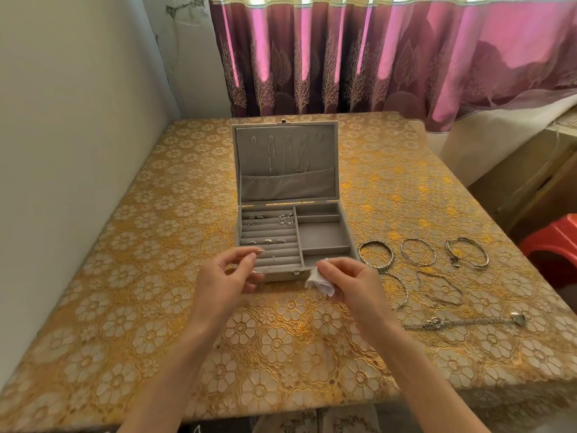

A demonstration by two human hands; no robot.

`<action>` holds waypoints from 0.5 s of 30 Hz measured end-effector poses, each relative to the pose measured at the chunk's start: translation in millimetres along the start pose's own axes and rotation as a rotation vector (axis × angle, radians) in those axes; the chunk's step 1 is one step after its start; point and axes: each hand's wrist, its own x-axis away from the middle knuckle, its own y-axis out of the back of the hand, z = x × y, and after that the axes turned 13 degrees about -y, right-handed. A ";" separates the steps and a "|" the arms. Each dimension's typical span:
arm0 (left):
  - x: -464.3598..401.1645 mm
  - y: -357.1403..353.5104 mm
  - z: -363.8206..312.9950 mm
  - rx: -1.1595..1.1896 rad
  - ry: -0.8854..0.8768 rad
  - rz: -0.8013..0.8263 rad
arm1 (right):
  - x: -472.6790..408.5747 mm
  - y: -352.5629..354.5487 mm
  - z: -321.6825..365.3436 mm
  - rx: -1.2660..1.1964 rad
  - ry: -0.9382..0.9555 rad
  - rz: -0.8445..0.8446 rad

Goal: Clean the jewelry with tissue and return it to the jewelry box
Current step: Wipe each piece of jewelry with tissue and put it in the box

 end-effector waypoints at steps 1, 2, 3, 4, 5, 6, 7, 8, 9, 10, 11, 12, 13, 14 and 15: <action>-6.9 3.5 1.5 -0.077 -0.033 -0.004 | -5.1 0.5 3.7 0.070 0.052 -0.041; -13.5 6.8 2.9 -0.139 -0.060 -0.004 | -10.6 1.0 7.2 0.138 0.104 -0.086; -19.2 9.7 4.6 -0.188 -0.081 -0.002 | -15.8 1.7 9.9 0.198 0.153 -0.127; -24.2 12.0 6.4 -0.227 -0.098 0.006 | -20.9 2.3 12.1 0.243 0.195 -0.160; -28.1 13.9 8.4 -0.261 -0.115 0.017 | -24.8 2.9 13.6 0.274 0.229 -0.181; -30.8 15.2 10.5 -0.288 -0.133 0.029 | -28.0 3.5 14.0 0.297 0.255 -0.195; -32.6 15.8 12.5 -0.312 -0.152 0.040 | -30.7 4.1 13.7 0.310 0.273 -0.201; -33.6 15.9 14.8 -0.338 -0.173 0.051 | -32.6 4.5 12.9 0.315 0.282 -0.206; -34.1 15.5 16.7 -0.371 -0.198 0.064 | -34.3 5.2 11.5 0.314 0.287 -0.209; -34.5 14.7 18.4 -0.403 -0.221 0.079 | -35.4 5.8 9.9 0.310 0.288 -0.211; -34.6 13.8 19.8 -0.423 -0.242 0.093 | -36.3 6.4 8.2 0.305 0.287 -0.210; -34.9 13.4 20.9 -0.434 -0.264 0.105 | -37.0 7.0 7.0 0.300 0.285 -0.208; -35.1 12.7 22.3 -0.447 -0.294 0.117 | -37.7 7.7 5.6 0.298 0.284 -0.205; -35.4 12.4 23.3 -0.468 -0.332 0.124 | -38.6 7.9 5.0 0.297 0.284 -0.202; -35.4 12.0 24.3 -0.493 -0.370 0.127 | -39.2 8.1 4.5 0.297 0.284 -0.200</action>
